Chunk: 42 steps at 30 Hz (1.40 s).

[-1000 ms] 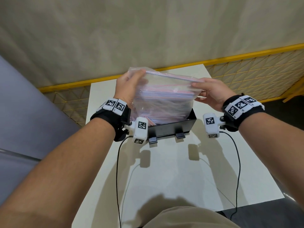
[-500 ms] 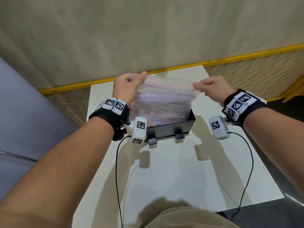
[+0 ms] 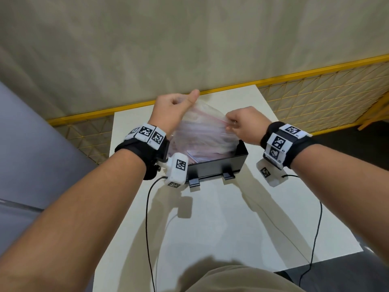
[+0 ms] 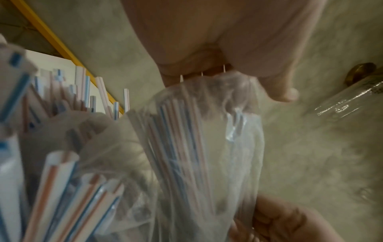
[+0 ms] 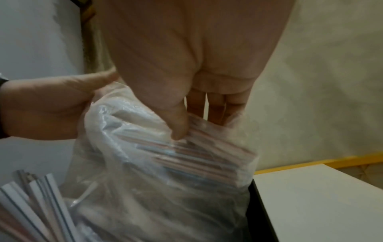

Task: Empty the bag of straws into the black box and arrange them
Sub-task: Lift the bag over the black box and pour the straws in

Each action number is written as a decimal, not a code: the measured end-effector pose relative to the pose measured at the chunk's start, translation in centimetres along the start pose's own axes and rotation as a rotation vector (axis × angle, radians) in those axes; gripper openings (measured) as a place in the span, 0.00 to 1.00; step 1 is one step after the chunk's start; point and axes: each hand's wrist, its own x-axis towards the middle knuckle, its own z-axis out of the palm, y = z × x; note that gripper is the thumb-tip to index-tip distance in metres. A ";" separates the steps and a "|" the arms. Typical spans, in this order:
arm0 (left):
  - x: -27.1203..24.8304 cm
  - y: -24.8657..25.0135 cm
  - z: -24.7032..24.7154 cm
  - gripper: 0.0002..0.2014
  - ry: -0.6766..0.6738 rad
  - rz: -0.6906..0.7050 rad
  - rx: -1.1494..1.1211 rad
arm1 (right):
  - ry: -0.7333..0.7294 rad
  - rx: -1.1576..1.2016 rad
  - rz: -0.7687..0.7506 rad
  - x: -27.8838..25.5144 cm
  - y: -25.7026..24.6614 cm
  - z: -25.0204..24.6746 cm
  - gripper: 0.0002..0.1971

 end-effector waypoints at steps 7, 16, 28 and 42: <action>-0.3 -1.4 -1.3 0.24 -0.088 -0.023 0.189 | -0.011 0.052 -0.056 -0.2 0.2 -1.0 0.23; 0.1 -1.4 -1.2 0.19 -0.062 -0.066 0.088 | 0.029 -0.007 -0.085 0.1 -0.1 -0.9 0.18; 0.1 -1.1 -1.5 0.13 -0.052 0.043 0.192 | 0.097 0.181 0.009 0.3 0.0 -1.0 0.09; 0.1 -0.8 -2.0 0.11 -0.011 0.048 0.123 | 0.162 0.342 0.036 -0.1 0.1 -0.5 0.07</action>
